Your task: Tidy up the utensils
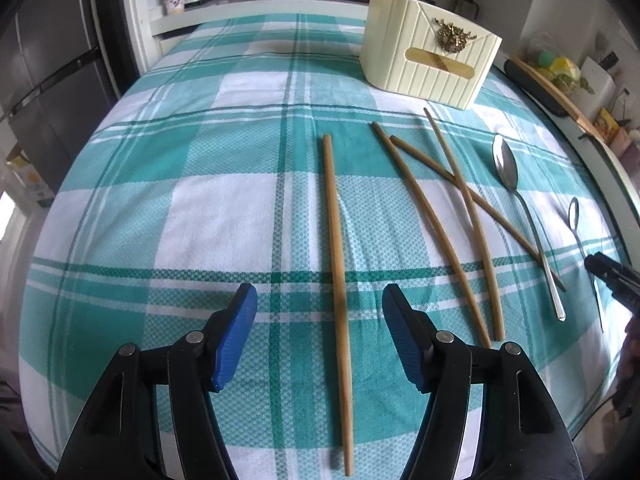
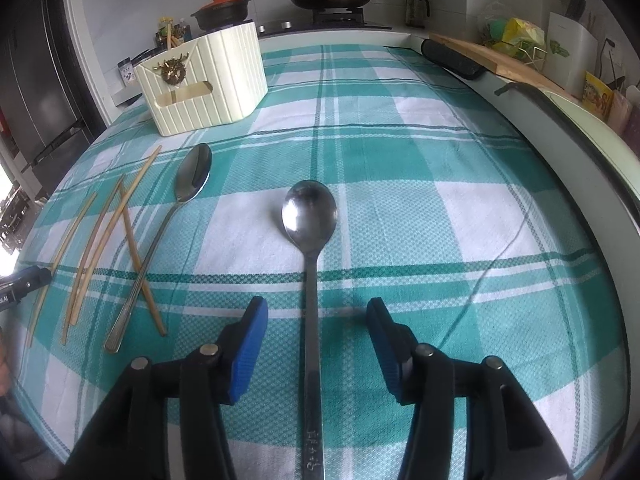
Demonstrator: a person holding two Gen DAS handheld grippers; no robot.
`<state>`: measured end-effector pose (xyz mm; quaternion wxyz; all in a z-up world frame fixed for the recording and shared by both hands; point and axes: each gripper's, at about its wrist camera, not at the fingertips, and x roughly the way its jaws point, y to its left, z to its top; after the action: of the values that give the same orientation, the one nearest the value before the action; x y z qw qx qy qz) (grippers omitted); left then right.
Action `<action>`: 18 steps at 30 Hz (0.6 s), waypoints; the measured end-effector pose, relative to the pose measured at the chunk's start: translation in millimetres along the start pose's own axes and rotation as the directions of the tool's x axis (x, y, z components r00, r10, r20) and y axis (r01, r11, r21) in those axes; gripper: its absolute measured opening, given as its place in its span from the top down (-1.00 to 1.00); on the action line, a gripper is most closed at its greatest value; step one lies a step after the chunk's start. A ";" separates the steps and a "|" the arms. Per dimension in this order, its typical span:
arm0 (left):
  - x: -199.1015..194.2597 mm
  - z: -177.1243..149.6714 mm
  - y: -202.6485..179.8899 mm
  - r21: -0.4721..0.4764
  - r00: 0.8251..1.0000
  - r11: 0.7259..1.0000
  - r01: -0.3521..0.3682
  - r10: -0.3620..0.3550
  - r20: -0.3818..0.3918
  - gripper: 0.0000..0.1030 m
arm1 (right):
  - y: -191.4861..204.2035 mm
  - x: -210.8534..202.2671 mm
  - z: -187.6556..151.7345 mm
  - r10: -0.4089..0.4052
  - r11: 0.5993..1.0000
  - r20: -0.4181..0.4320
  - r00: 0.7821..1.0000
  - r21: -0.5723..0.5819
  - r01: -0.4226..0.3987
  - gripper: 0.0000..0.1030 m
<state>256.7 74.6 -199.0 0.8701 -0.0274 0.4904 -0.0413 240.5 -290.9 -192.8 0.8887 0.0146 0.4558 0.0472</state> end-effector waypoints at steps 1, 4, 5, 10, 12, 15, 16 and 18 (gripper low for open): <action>2.2 4.2 -0.4 0.016 1.000 1.000 0.006 -0.006 -0.011 -0.31 | 1.3 0.6 1.0 0.000 1.000 -0.003 1.000 -0.005 0.000 -0.02; 9.3 19.2 -3.3 0.058 1.000 0.998 0.003 -0.002 -0.024 -0.31 | 3.3 3.2 5.6 -0.006 1.000 -0.005 1.000 -0.022 0.006 -0.03; 12.6 24.4 -3.9 0.071 1.000 0.997 -0.010 0.012 -0.029 -0.31 | 3.2 4.6 7.5 -0.009 1.000 -0.008 1.000 -0.027 0.009 -0.04; 34.0 51.0 -3.9 0.115 0.996 0.992 -0.054 0.062 -0.068 -0.30 | 3.0 17.5 21.0 -0.013 0.999 -0.023 1.000 -0.050 0.012 -0.11; 42.0 58.6 -6.0 0.132 0.994 0.989 -0.061 0.072 -0.081 -0.29 | 6.0 23.4 28.0 -0.020 0.998 -0.014 1.000 -0.068 0.019 -0.12; 50.7 68.0 -9.9 0.141 0.993 0.988 -0.060 0.073 -0.093 -0.22 | 9.9 32.8 38.6 -0.050 0.996 -0.001 0.999 -0.080 0.049 -0.13; 52.8 70.8 -11.4 0.140 0.993 0.989 -0.055 0.069 -0.096 -0.15 | 10.6 35.1 41.1 -0.058 0.995 0.007 0.998 -0.078 0.058 -0.12; 53.4 74.8 -13.8 0.128 0.994 0.991 -0.035 0.047 -0.095 0.33 | 11.1 38.0 43.7 -0.075 0.994 0.023 0.997 -0.072 0.077 0.15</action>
<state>347.6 56.2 -204.5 0.8456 0.0398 0.5294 -0.0557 297.2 -275.3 -197.3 0.8945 -0.0346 0.4448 0.0296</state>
